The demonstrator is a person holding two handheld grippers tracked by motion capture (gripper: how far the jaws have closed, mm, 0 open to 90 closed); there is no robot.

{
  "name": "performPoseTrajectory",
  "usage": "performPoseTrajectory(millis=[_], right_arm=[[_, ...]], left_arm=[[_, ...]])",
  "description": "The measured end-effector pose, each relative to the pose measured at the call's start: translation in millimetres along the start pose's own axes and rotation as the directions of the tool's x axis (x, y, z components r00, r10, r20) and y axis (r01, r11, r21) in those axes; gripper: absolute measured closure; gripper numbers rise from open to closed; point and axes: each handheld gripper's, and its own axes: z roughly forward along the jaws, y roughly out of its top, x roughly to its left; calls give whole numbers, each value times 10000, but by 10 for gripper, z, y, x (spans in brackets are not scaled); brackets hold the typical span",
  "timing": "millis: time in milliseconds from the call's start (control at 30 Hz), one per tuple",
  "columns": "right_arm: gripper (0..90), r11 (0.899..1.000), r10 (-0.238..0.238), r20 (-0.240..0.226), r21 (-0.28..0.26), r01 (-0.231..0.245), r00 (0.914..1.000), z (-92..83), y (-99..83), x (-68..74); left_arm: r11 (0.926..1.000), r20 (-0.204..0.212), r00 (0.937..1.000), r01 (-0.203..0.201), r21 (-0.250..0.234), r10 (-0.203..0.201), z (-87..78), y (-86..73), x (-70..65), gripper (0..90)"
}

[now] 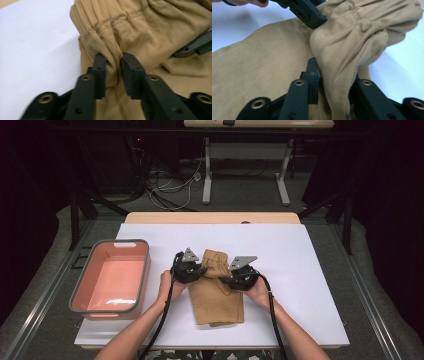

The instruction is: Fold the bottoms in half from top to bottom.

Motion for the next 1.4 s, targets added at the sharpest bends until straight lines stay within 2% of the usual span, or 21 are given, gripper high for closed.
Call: performPoseTrajectory(millis=[67,167,200,267,333,400,500,600,700,833,1067,1267,1400], right_arm=[[683,10000,-72,29,60,72,10000,-9,5,7],[579,9998,116,40,174,-117,9999,-44,8,12],[547,9998,103,209,175,-106,9997,-61,6,10],[444,9988,414,374,238,-423,9984,-102,0,3],[401,9972,586,650,421,-614,9962,-143,-21,-29],[402,9948,781,730,603,-825,9943,-168,-62,-50],[531,9924,843,836,822,-912,9929,-194,-108,-59],[625,9941,781,825,687,-838,9935,-193,-108,-70],[656,9941,788,913,678,-852,9927,-203,-88,-70],[651,9955,814,1003,394,-857,9916,-225,-41,-87],[634,9968,710,1735,243,-763,9823,-184,52,-123],[593,9943,954,2238,246,-1035,9700,-100,68,-198],[493,9886,1368,2058,339,-1468,9690,-100,35,-215]], left_arm=[[10000,-46,10000,-86,23,86,0,-15,-11,809],[10000,-80,10000,-36,-84,35,-6,-40,-19,831],[9998,-132,9999,-25,-203,23,-7,-48,-22,834],[9996,-175,9998,-20,-292,15,-24,-60,-25,836],[9993,-186,9998,-41,-366,34,-47,-68,-28,836],[9992,-190,9998,-84,-399,76,-72,-71,-37,835],[9985,-258,9994,-243,-482,231,-97,-68,-62,834],[9979,-303,9991,-317,-566,300,-126,-74,-75,833],[9972,-303,9991,-305,-682,285,-161,-90,-84,833],[9947,-304,9994,-197,-1009,167,-214,-117,-86,833],[9913,-512,9983,-338,-1270,275,-262,-139,-114,833],[9902,-554,9977,-458,-1320,387,-241,-146,-159,832],[9902,-563,9971,-576,-1273,508,-251,-156,-172,832]])
